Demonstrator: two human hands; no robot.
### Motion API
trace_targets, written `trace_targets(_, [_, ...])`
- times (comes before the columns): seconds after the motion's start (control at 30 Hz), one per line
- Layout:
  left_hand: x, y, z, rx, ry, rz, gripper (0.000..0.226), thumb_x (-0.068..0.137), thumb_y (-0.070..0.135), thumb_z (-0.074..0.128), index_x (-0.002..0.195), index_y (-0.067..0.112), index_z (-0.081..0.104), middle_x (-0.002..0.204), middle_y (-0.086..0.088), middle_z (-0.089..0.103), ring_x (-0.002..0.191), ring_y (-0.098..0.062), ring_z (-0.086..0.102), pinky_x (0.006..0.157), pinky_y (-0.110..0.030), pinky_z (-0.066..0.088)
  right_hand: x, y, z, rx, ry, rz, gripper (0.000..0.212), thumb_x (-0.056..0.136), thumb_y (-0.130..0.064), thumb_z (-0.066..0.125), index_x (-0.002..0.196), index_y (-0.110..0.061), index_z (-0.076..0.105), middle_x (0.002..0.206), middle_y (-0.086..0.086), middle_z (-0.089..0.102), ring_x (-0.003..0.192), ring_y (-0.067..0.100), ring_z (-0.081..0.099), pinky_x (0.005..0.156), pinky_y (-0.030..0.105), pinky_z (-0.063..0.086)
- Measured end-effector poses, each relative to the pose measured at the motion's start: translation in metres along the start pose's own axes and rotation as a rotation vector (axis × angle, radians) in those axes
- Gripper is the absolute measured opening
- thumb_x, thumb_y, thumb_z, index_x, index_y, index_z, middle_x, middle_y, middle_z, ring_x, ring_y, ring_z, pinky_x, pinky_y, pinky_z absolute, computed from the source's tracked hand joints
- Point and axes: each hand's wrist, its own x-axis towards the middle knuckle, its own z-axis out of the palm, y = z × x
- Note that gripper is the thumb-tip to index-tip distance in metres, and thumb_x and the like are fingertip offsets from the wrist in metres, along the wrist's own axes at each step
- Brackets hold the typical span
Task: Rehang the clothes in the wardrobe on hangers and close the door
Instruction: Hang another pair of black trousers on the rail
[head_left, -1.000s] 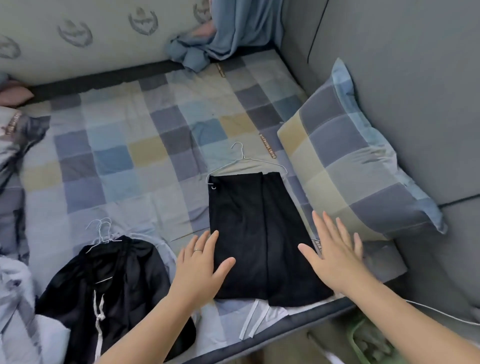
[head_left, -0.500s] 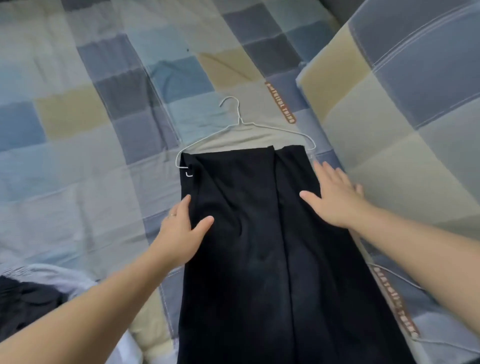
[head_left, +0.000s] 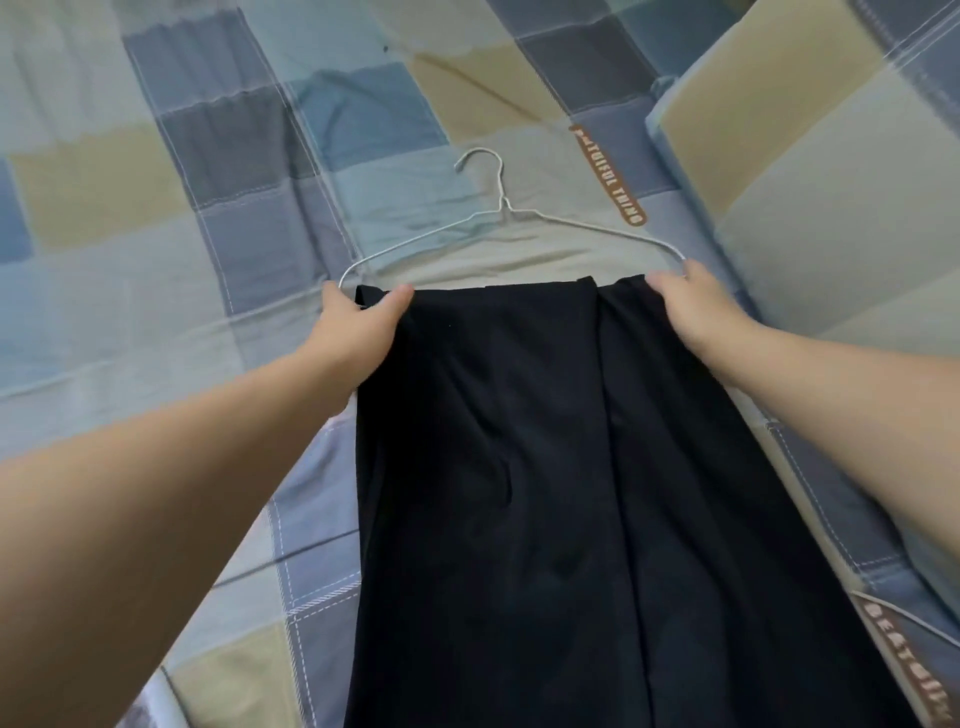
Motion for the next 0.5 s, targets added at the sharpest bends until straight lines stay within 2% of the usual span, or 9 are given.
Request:
trace_targets(0.07, [0.0,0.013,-0.007,-0.073,-0.013,-0.105,0.092,0.076,0.072,0.061,0.149,0.023,0.033,0.144,-0.002,0.05,0.129,-0.031,0.05,0.105,-0.06,0.04,0.002,-0.01,-0.008,0.239,-0.056,0.131,0.041,0.086,-0.058,0.046,0.106,-0.024,0.057,0.099,-0.004,0.056,0.1,0.022,0.058,0.078,0.031,0.046])
trace_targets(0.13, [-0.004,0.025,-0.013,-0.154,-0.031,-0.182,0.092,0.079,0.072,0.062,0.151,0.022,0.034,0.151,0.0,0.043,0.138,-0.031,0.042,0.109,-0.066,0.032,-0.004,-0.021,-0.018,0.454,-0.08,0.173,0.037,0.089,-0.059,0.045,0.075,-0.025,0.049,0.059,-0.009,0.053,0.052,0.009,0.057,0.047,0.016,0.044])
trace_targets(0.17, [-0.007,0.031,-0.016,-0.182,-0.033,-0.202,0.092,0.08,0.072,0.062,0.152,0.022,0.034,0.155,0.001,0.039,0.141,-0.03,0.038,0.112,-0.066,0.027,-0.01,-0.026,-0.024,0.523,-0.087,0.164,0.038,0.093,-0.056,0.043,0.071,-0.025,0.049,0.049,-0.009,0.051,0.039,0.007,0.052,0.04,0.012,0.04])
trace_targets(0.2, [-0.01,0.037,-0.019,-0.202,-0.034,-0.213,0.092,0.08,0.073,0.061,0.152,0.024,0.033,0.157,0.002,0.037,0.143,-0.029,0.036,0.114,-0.065,0.024,-0.015,-0.028,-0.03,0.573,-0.086,0.15,0.038,0.095,-0.053,0.042,0.073,-0.024,0.051,0.051,-0.008,0.054,0.038,0.006,0.053,0.04,0.012,0.041])
trace_targets(0.23, [-0.013,0.042,-0.022,-0.217,-0.039,-0.219,0.091,0.081,0.073,0.06,0.153,0.025,0.032,0.158,0.003,0.036,0.145,-0.028,0.034,0.116,-0.063,0.021,-0.021,-0.031,-0.038,0.603,-0.082,0.137,0.035,0.097,-0.052,0.041,0.079,-0.026,0.054,0.062,-0.007,0.059,0.048,0.005,0.059,0.049,0.016,0.046])
trace_targets(0.3, [-0.022,0.053,-0.027,-0.241,-0.052,-0.233,0.091,0.082,0.074,0.058,0.155,0.028,0.029,0.159,0.004,0.034,0.147,-0.025,0.031,0.117,-0.061,0.018,-0.033,-0.035,-0.054,0.674,-0.067,0.133,0.026,0.099,-0.051,0.039,0.094,-0.03,0.055,0.095,-0.003,0.063,0.085,0.006,0.065,0.08,0.031,0.05])
trace_targets(0.37, [-0.033,0.061,-0.032,-0.264,-0.075,-0.228,0.09,0.084,0.074,0.056,0.155,0.026,0.03,0.157,0.003,0.037,0.145,-0.024,0.034,0.119,-0.059,0.019,-0.047,-0.039,-0.072,0.747,-0.047,0.153,0.038,0.099,-0.049,0.038,0.13,-0.03,0.05,0.121,0.0,0.061,0.112,0.011,0.06,0.101,0.045,0.04])
trace_targets(0.43, [-0.047,0.069,-0.036,-0.304,-0.102,-0.2,0.085,0.087,0.072,0.055,0.154,0.025,0.032,0.152,0.003,0.044,0.142,-0.02,0.039,0.119,-0.059,0.021,-0.064,-0.042,-0.088,0.8,-0.026,0.167,0.057,0.1,-0.049,0.037,0.151,-0.026,0.032,0.129,0.001,0.06,0.116,0.013,0.059,0.108,0.049,0.034])
trace_targets(0.5, [-0.064,0.076,-0.04,-0.333,-0.124,-0.174,0.077,0.09,0.07,0.052,0.151,0.026,0.036,0.145,0.006,0.051,0.139,-0.015,0.042,0.121,-0.055,0.018,-0.085,-0.043,-0.104,0.856,-0.01,0.167,0.062,0.1,-0.049,0.037,0.154,-0.022,0.026,0.129,0.002,0.061,0.112,0.012,0.062,0.109,0.052,0.032])
